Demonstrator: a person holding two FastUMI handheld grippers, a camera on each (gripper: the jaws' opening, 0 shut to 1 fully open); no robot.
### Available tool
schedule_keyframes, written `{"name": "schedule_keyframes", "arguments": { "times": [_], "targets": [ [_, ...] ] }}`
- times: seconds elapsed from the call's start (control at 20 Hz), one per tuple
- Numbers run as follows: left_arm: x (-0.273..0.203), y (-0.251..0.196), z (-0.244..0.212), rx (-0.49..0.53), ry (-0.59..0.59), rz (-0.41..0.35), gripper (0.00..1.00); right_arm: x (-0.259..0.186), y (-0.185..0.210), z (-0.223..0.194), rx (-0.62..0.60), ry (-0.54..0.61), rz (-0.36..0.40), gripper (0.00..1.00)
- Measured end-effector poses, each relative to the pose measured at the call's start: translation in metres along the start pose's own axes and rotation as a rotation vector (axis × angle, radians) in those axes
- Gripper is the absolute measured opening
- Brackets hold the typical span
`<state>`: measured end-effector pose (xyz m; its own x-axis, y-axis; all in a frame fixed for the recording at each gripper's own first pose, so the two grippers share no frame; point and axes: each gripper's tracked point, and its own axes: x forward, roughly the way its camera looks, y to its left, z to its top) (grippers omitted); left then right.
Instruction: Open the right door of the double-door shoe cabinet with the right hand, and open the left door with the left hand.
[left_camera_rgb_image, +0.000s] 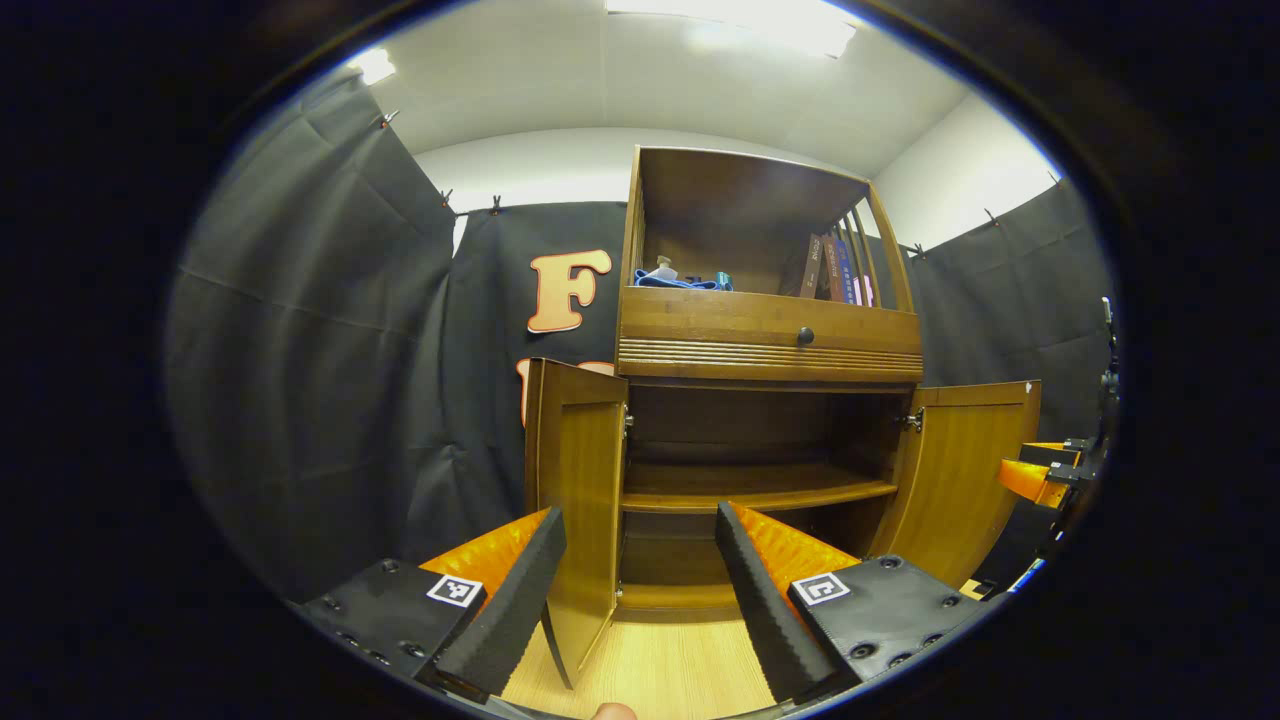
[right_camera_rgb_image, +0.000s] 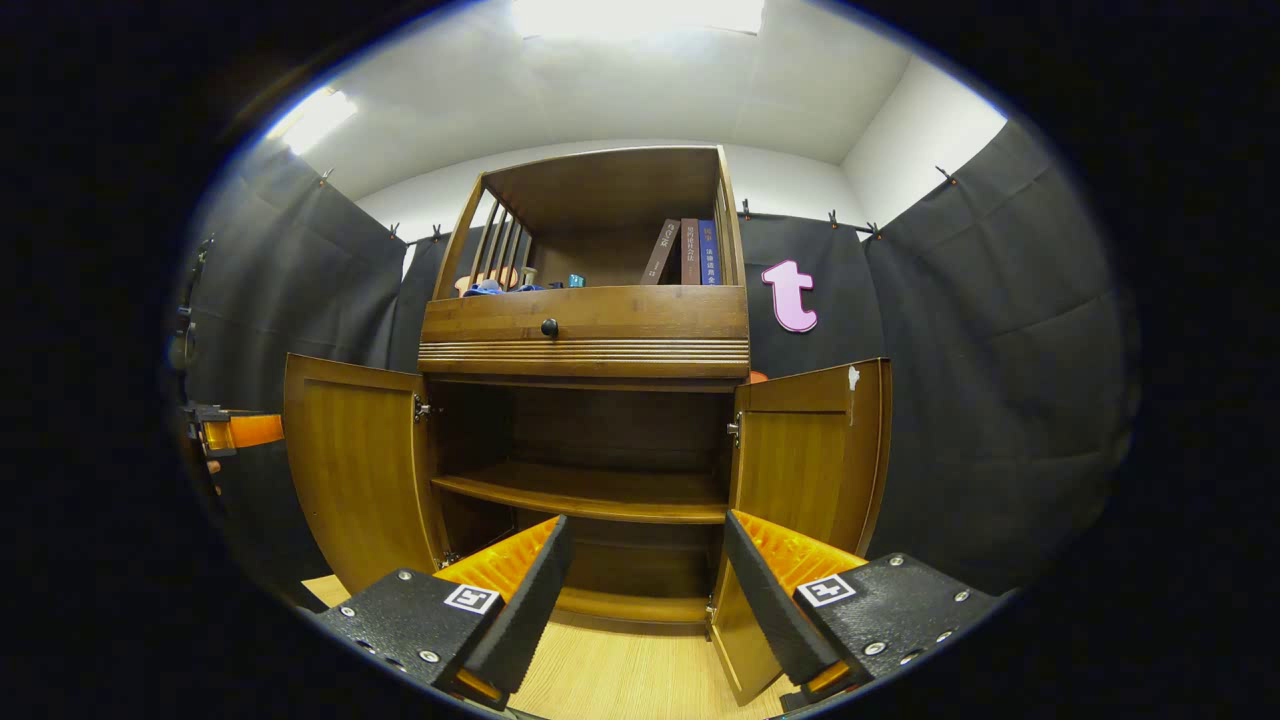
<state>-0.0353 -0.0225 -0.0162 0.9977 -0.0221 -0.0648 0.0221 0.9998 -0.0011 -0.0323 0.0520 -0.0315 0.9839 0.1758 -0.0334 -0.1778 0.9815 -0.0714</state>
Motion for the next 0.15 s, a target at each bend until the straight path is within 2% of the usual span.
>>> {"name": "schedule_keyframes", "arguments": {
  "times": [0.05,0.15],
  "targets": [
    [0.0001,-0.0006,0.0001,0.001,0.000,-0.002,0.94,-0.0011,-0.0002,0.0000,-0.005,-0.001,0.001,0.87],
    [0.0020,0.0003,-0.0003,0.002,-0.001,-0.001,0.94,-0.0019,0.0008,0.0005,-0.004,-0.003,0.004,0.87]
  ]
}}
